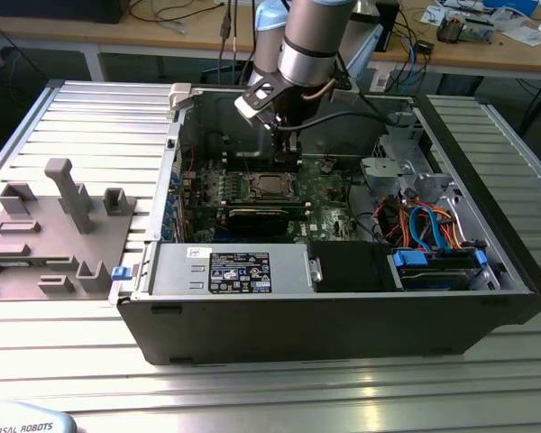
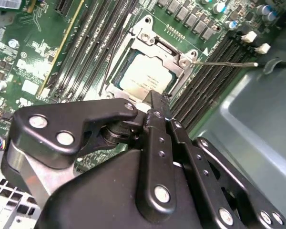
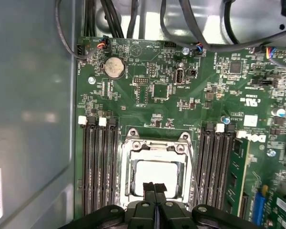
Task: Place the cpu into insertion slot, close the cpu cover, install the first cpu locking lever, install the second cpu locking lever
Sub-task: 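Close the cpu cover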
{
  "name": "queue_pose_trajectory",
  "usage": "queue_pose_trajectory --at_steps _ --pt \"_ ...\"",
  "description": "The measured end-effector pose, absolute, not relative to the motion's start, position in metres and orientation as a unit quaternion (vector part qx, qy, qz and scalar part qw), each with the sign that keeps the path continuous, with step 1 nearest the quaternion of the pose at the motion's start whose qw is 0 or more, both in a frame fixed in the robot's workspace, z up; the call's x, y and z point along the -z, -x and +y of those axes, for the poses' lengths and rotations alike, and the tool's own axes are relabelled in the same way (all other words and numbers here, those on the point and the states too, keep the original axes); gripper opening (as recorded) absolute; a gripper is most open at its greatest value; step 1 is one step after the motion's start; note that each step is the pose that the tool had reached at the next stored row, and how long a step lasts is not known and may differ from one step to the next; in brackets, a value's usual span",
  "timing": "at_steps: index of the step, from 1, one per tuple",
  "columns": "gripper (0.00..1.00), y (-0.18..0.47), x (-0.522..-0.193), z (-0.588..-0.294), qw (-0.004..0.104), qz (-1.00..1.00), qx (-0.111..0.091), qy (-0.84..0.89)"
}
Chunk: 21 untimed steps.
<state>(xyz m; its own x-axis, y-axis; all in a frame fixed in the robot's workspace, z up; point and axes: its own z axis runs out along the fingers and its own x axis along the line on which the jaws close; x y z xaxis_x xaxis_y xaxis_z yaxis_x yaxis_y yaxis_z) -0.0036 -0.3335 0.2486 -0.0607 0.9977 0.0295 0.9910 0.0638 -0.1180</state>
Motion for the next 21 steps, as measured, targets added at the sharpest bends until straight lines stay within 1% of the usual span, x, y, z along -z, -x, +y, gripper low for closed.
queue_pose_trajectory --at_steps 7,9,11,12,13,21 --pt "0.11 0.0036 -0.2499 -0.3335 0.05 -0.728 -0.032 0.683" --pt "0.11 0.0036 -0.2495 -0.3335 0.041 -0.728 -0.024 0.684" --pt "0.11 0.0036 -0.2491 -0.3335 0.03 -0.729 -0.013 0.684" --pt "0.11 0.0035 -0.2489 -0.3334 0.027 -0.729 -0.01 0.684" --pt "0.11 0.0036 -0.2488 -0.3335 0.021 -0.729 -0.004 0.684" --pt "0.11 0.0036 -0.2488 -0.3335 0.02 -0.729 -0.003 0.684"
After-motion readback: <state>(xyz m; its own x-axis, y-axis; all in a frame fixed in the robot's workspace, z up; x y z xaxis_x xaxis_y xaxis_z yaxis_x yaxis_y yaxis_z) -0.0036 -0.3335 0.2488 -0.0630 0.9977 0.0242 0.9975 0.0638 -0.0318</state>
